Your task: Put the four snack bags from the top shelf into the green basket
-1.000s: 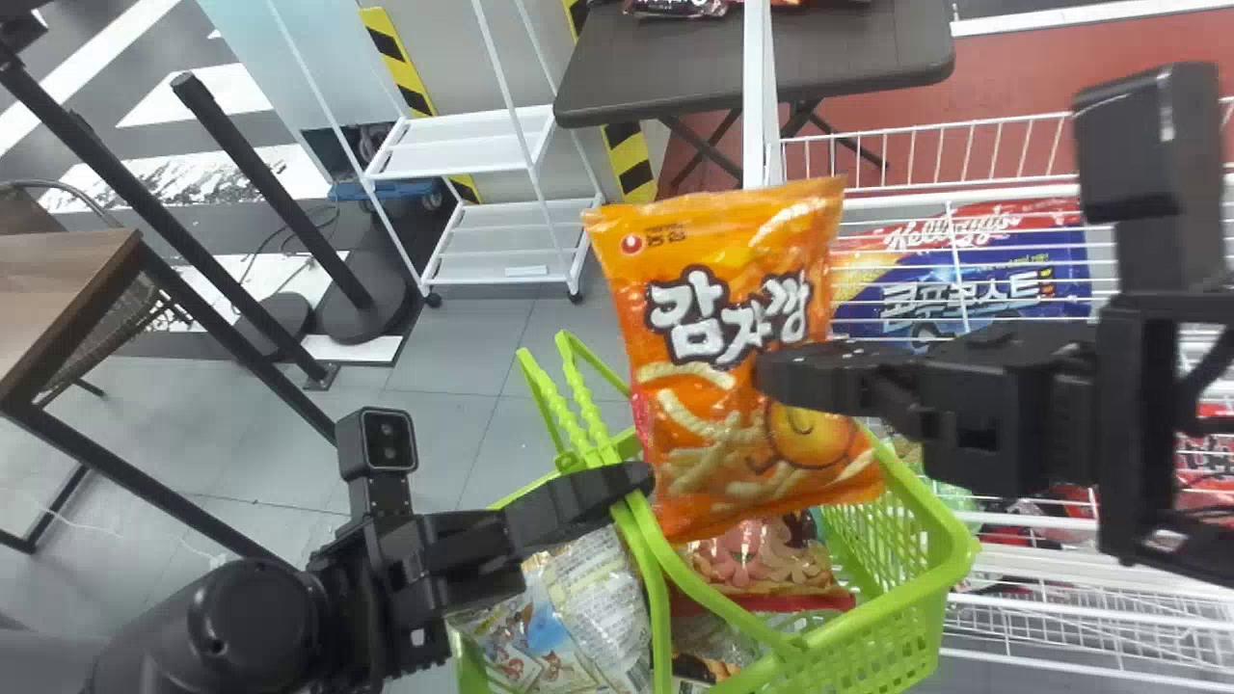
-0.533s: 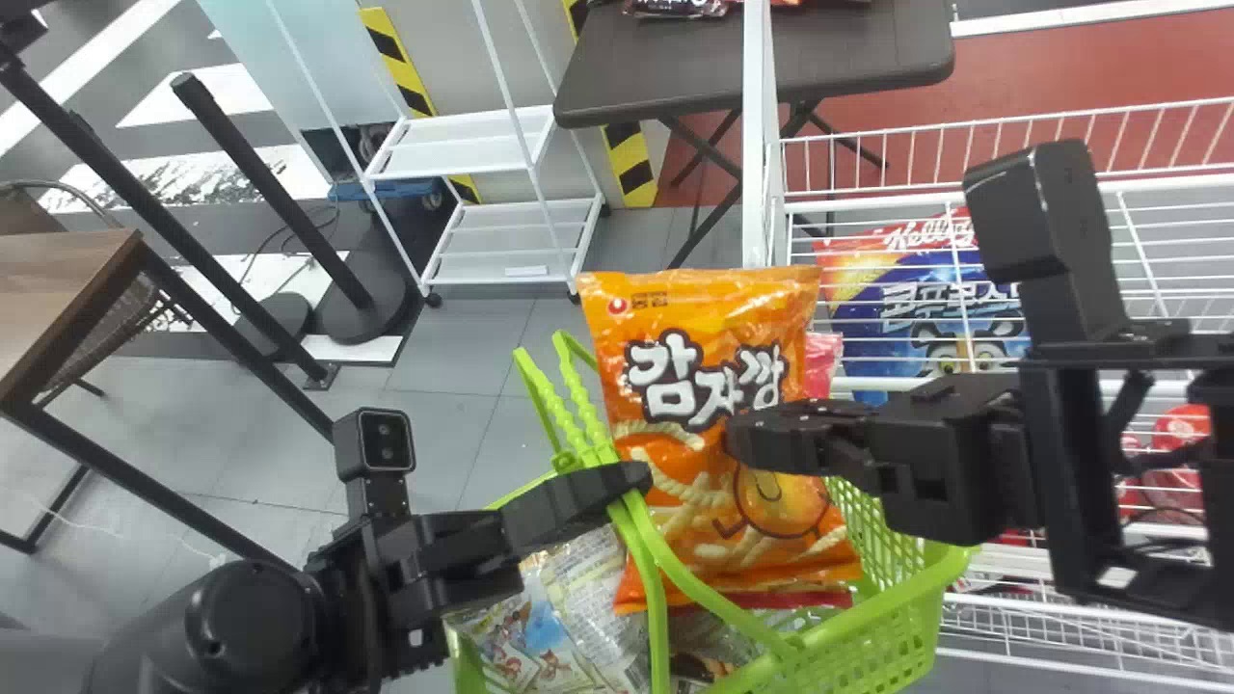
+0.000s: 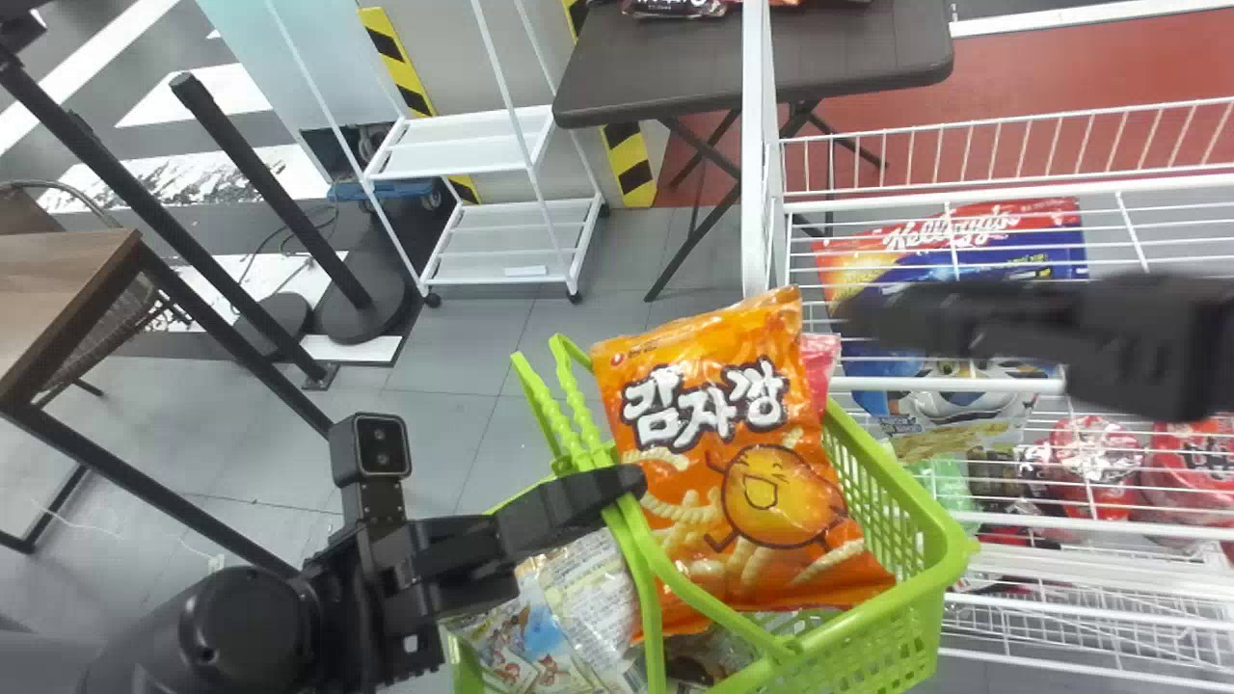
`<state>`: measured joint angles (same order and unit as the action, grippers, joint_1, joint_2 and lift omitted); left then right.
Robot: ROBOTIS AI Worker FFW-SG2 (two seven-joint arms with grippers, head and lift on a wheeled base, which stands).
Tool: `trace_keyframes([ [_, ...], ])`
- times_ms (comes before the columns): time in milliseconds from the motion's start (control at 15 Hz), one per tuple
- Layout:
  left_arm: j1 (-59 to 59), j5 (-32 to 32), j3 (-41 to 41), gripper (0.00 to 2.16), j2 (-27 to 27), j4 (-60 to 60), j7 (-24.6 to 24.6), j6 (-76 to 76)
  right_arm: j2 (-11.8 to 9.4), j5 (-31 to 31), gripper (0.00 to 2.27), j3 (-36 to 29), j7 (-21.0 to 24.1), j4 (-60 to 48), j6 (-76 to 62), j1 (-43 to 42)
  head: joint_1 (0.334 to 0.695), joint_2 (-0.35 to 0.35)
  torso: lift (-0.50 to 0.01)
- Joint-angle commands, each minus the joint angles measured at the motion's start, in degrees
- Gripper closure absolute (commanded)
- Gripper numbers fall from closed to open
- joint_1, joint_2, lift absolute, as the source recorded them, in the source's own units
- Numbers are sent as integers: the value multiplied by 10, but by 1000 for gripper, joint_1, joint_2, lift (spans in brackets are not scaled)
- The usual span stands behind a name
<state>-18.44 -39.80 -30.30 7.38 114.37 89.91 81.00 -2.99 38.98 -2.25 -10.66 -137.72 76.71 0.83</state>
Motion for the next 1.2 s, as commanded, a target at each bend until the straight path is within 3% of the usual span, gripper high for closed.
trace_keyframes([
  [0, -8, -5, -7, 2148, 0, 6, 7, -2, -17, -170, 33, 24, 0, 54, -189, 23, 695, 269, -3],
  [267, -32, -13, -14, 2148, 2, 19, 7, -12, -25, -363, 36, 67, 31, 205, -499, 54, 695, 86, -3],
  [333, -38, -13, -14, 2148, 2, 26, 7, -21, -24, -383, 36, 70, 36, 241, -546, 58, 695, 66, -3],
  [600, -64, -13, -14, 2148, 7, 46, 7, -54, -24, -387, 36, 66, 44, 339, -687, 91, 695, 35, -3],
  [1133, -111, -13, -14, 2148, 12, 92, 7, -100, -22, -378, 46, 59, 60, 356, -755, 131, 695, 12, -3],
])
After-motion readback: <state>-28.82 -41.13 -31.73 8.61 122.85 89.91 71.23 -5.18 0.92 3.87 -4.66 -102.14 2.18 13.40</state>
